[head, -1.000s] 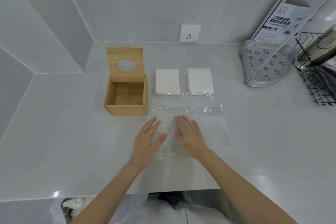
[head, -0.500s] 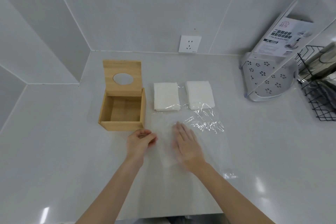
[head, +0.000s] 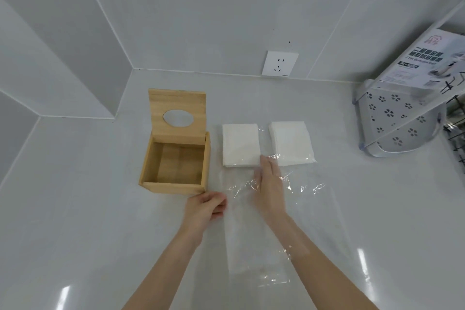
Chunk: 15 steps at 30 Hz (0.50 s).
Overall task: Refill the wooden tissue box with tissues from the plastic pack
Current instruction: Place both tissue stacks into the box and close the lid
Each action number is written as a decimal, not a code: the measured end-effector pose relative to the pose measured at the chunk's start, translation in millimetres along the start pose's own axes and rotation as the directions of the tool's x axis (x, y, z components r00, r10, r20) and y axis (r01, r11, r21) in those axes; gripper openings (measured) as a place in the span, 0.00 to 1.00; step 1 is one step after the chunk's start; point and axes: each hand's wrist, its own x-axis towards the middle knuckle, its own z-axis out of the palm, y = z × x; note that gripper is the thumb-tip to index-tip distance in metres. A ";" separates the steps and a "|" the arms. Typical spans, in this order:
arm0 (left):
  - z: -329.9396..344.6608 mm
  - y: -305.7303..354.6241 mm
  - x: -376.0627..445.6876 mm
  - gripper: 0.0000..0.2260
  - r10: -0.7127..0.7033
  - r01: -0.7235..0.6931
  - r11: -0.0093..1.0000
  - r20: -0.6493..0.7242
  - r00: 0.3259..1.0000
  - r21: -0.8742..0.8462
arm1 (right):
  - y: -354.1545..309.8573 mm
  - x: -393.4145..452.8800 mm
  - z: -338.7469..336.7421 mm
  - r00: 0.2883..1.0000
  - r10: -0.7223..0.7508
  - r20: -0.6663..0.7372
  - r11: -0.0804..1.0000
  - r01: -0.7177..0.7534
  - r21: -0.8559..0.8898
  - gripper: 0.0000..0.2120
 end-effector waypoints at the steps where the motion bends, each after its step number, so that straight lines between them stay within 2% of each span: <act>1: 1.3 0.4 0.3 0.05 -0.003 0.003 1.000 -0.014 1.000 -0.011 | -4.2 4.1 -0.5 0.999 0.041 -0.016 0.998 -0.041 0.054 0.19; 3: 2.9 0.5 -0.8 0.05 -0.018 0.017 1.000 -0.020 1.000 -0.026 | -13.9 10.6 -1.1 0.985 0.165 -0.043 0.978 -0.157 0.139 0.18; 6: 3.0 0.4 -2.9 0.05 -0.035 0.034 0.999 -0.012 0.999 -0.033 | -23.9 21.0 2.3 0.956 0.293 -0.033 0.946 -0.284 0.157 0.23; 10: 2.1 3.1 -3.8 0.05 -0.038 0.037 0.998 -0.009 0.999 -0.053 | -30.8 28.7 6.1 0.932 0.356 -0.064 0.933 -0.351 0.076 0.20; 15: 1.9 4.0 -5.3 0.06 -0.039 0.039 0.998 -0.004 0.999 -0.058 | -31.5 30.0 7.8 0.913 0.401 -0.081 0.912 -0.389 0.126 0.17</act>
